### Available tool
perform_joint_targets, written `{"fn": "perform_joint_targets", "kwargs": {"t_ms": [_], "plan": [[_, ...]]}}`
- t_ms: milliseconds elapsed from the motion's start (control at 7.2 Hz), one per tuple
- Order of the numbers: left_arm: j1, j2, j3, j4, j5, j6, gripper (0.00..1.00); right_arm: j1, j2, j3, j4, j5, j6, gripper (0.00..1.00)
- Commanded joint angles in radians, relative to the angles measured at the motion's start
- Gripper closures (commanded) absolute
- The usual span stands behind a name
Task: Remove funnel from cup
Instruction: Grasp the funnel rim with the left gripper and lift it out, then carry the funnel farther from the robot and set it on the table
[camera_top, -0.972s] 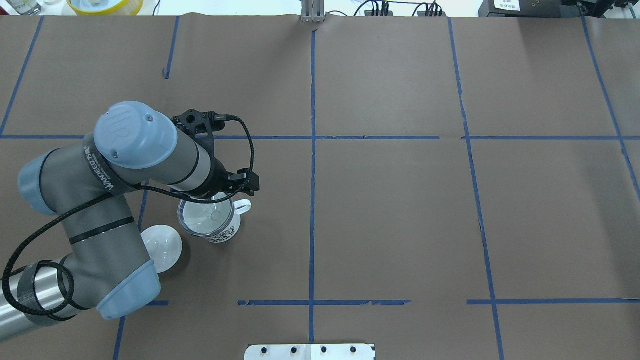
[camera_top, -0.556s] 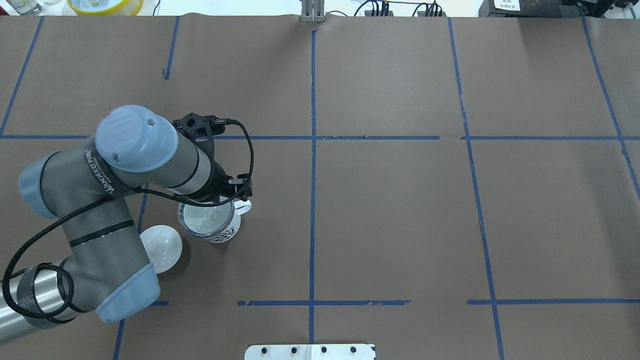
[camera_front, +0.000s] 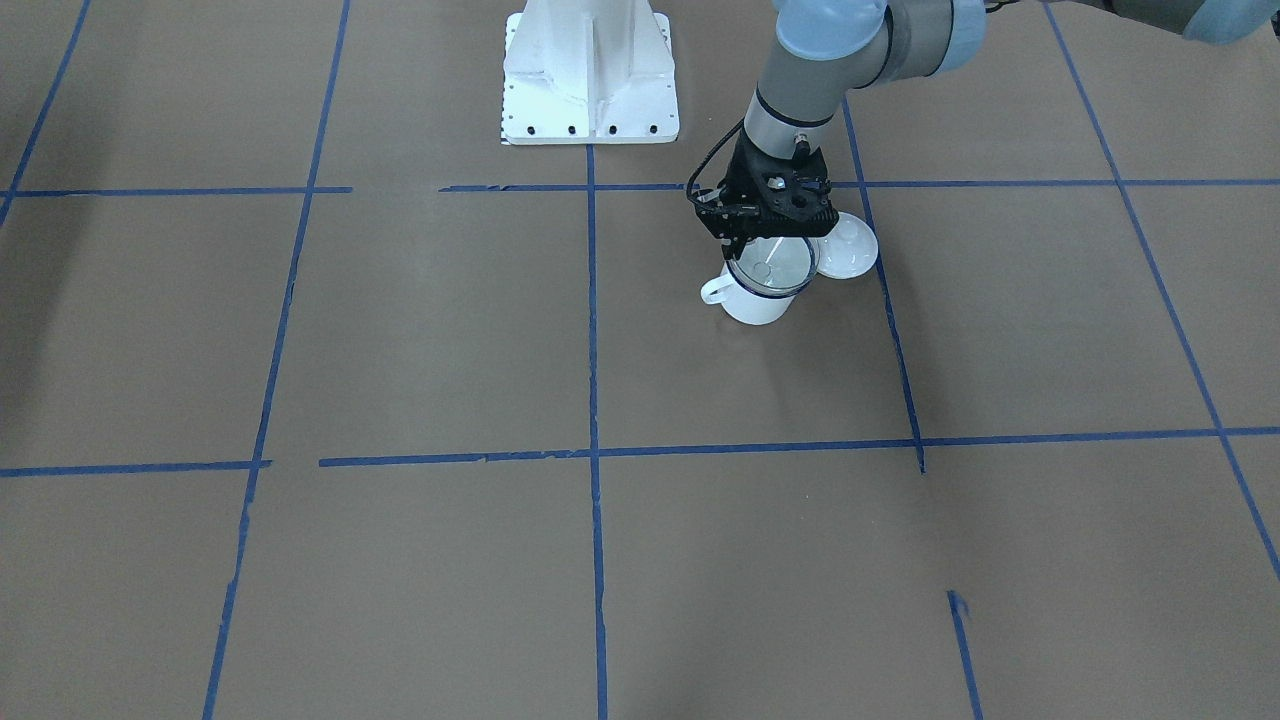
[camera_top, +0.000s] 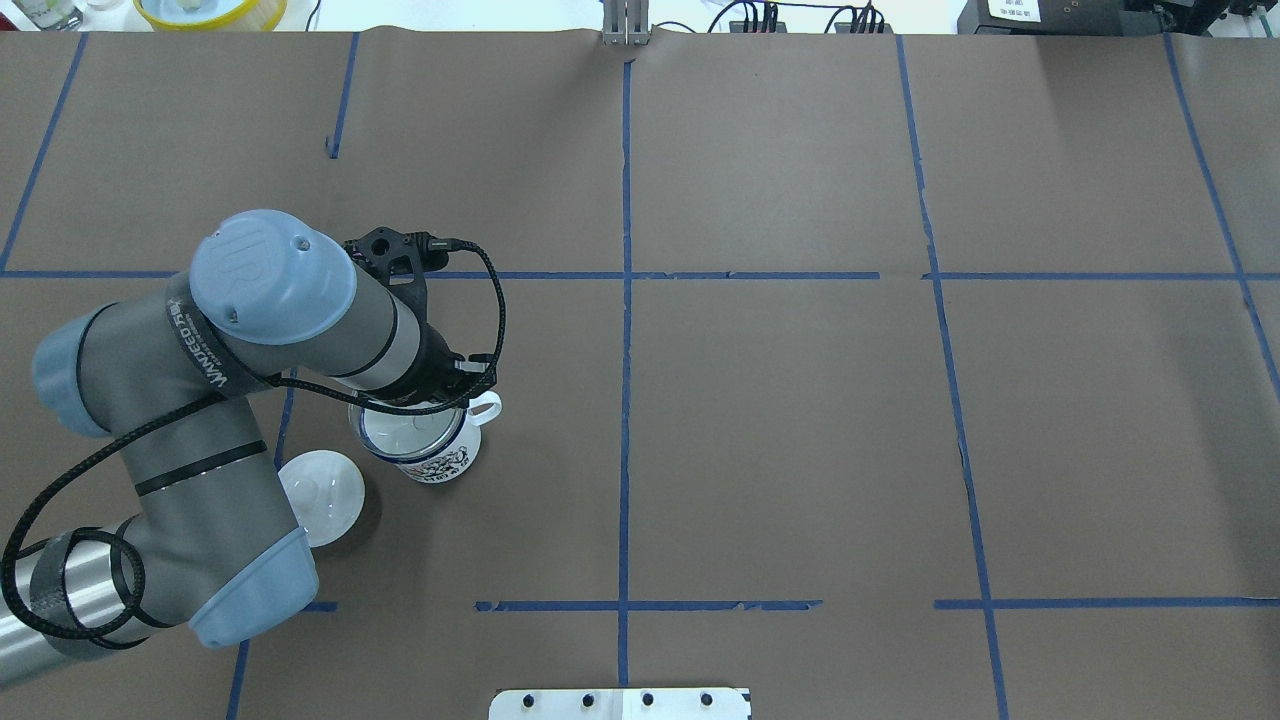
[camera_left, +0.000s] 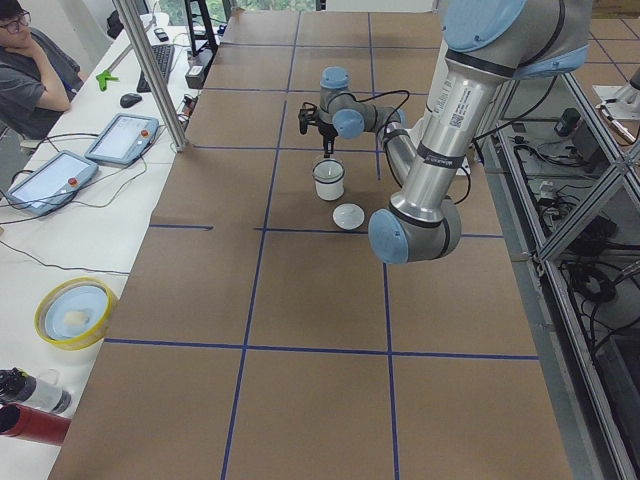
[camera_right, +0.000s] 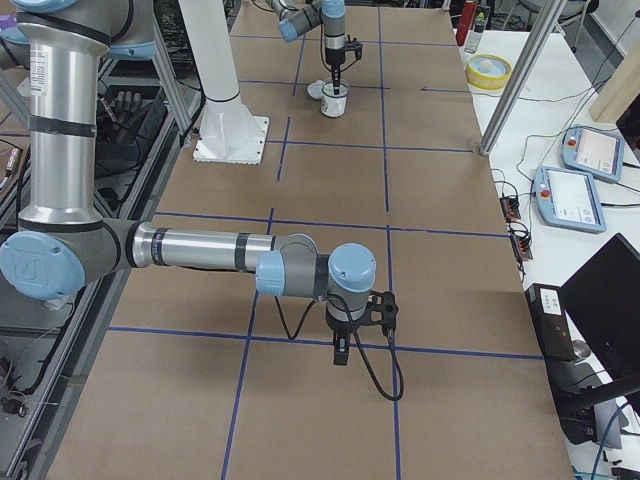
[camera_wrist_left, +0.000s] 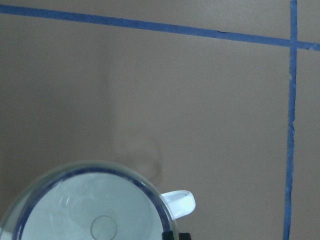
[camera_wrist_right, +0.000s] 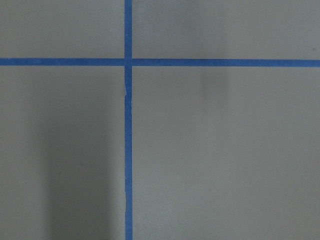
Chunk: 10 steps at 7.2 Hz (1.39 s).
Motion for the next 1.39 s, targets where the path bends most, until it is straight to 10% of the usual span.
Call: {"fn": "perform_joint_targets", "kwargs": {"t_ms": [0,556,1250], "plan": [[-0.009,-0.01,-0.105,0.122,-0.004,0.003,1.0,0.0,0.0,0.0,0.0,0.0,0.0,0.0],[-0.15,-0.067,-0.221,0.269,0.004,-0.173,1.0,0.0,0.0,0.0,0.0,0.0,0.0,0.0],[-0.203,-0.056,0.264,-0.509,0.48,-0.78,1.0,0.0,0.0,0.0,0.0,0.0,0.0,0.0]]}}
